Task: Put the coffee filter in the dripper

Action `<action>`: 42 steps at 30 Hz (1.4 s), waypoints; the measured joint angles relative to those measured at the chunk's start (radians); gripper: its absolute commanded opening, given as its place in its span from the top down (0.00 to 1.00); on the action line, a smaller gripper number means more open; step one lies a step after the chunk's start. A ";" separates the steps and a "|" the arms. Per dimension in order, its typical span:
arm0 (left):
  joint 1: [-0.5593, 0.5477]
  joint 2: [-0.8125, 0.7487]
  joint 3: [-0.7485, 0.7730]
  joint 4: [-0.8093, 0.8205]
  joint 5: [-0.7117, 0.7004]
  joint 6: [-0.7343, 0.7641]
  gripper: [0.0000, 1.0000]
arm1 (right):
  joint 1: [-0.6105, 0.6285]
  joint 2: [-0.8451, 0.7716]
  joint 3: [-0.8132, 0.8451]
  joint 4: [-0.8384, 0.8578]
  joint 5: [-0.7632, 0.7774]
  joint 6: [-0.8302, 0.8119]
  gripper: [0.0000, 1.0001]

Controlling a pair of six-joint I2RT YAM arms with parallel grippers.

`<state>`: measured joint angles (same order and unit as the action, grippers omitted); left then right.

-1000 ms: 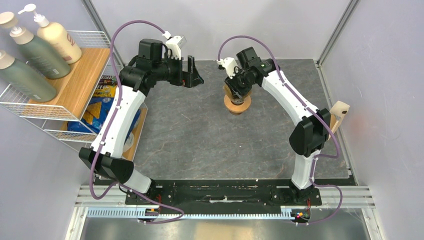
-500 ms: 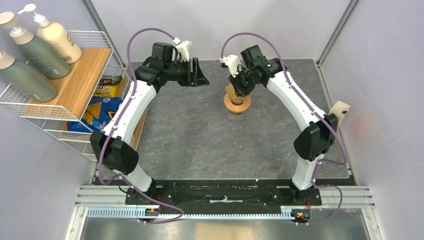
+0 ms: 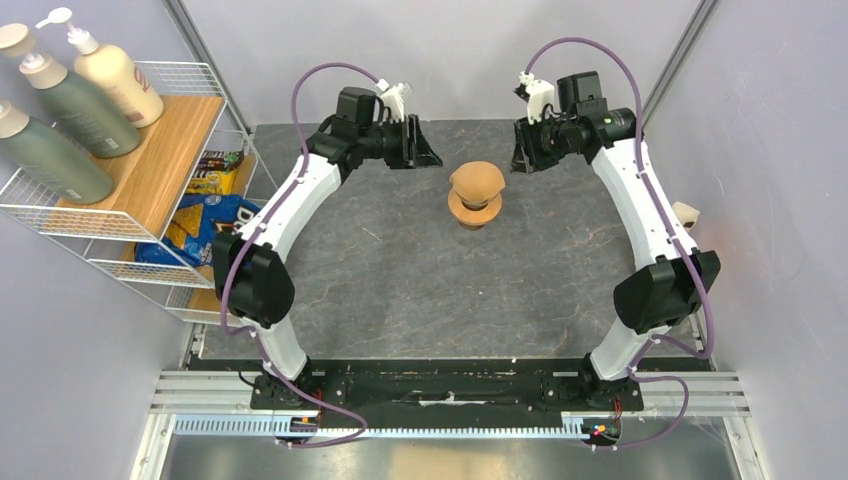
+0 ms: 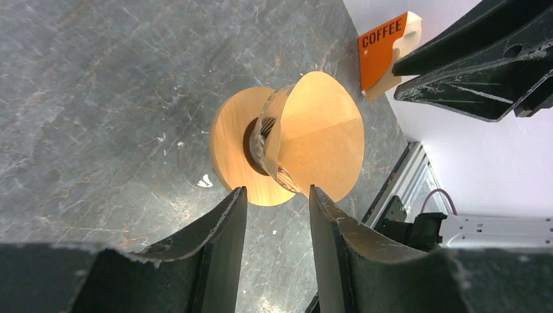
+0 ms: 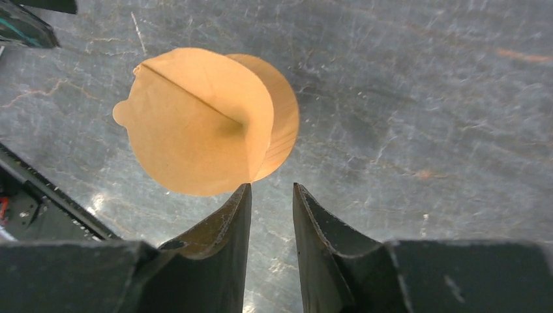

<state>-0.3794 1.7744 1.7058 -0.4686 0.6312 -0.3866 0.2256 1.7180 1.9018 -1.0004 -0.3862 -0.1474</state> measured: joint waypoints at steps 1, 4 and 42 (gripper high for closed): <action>-0.006 0.008 0.000 0.002 0.000 0.000 0.53 | -0.004 0.000 -0.013 0.001 -0.007 0.010 0.63; -0.029 0.035 0.000 0.007 -0.001 0.000 0.54 | -0.002 0.003 -0.046 0.001 -0.040 0.038 0.63; -0.093 0.116 0.006 0.009 -0.002 0.000 0.70 | 0.000 0.054 -0.103 0.021 -0.088 0.043 0.85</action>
<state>-0.4728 1.8900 1.7123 -0.4599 0.6292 -0.3862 0.2260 1.7721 1.7985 -0.9794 -0.4744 -0.1047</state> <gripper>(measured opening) 0.299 0.159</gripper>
